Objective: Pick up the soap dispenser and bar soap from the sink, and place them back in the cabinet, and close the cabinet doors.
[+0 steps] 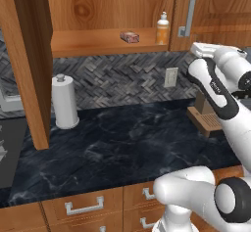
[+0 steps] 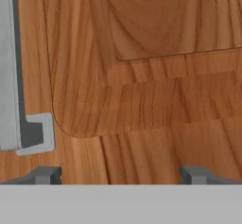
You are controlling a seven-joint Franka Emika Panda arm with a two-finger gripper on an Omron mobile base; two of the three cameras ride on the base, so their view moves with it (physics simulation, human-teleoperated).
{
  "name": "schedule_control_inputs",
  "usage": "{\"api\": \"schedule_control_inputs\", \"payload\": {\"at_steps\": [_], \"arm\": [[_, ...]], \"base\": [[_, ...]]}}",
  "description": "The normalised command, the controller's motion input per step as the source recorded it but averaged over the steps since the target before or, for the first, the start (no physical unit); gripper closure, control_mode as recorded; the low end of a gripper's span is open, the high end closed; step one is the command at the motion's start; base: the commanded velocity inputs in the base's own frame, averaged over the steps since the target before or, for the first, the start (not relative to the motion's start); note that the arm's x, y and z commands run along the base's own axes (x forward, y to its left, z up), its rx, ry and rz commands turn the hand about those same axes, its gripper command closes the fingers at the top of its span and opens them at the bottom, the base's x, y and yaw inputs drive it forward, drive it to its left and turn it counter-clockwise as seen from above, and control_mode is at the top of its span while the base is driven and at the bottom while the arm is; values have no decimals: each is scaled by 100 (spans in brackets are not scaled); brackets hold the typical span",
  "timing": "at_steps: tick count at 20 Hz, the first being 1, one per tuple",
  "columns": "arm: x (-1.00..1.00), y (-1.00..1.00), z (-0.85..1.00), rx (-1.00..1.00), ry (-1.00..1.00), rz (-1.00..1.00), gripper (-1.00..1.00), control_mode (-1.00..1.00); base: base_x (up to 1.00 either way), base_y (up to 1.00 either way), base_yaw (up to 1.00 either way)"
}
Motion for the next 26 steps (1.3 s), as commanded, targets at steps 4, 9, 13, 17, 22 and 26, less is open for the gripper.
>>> {"api": "schedule_control_inputs", "payload": {"at_steps": [4,9,13,17,22,26], "arm": [[-17,0,18,0,12,-3,-100,-100],[-19,0,18,0,14,0,-100,-100],[-23,0,9,0,10,0,-100,-100],[-33,0,0,0,3,0,-100,-100],[-39,0,0,0,-1,0,-100,-100],[-32,0,7,0,0,0,-100,-100]], "base": [[0,0,0],[0,0,0],[0,0,0],[0,0,0],[0,0,0],[0,0,0]]}}
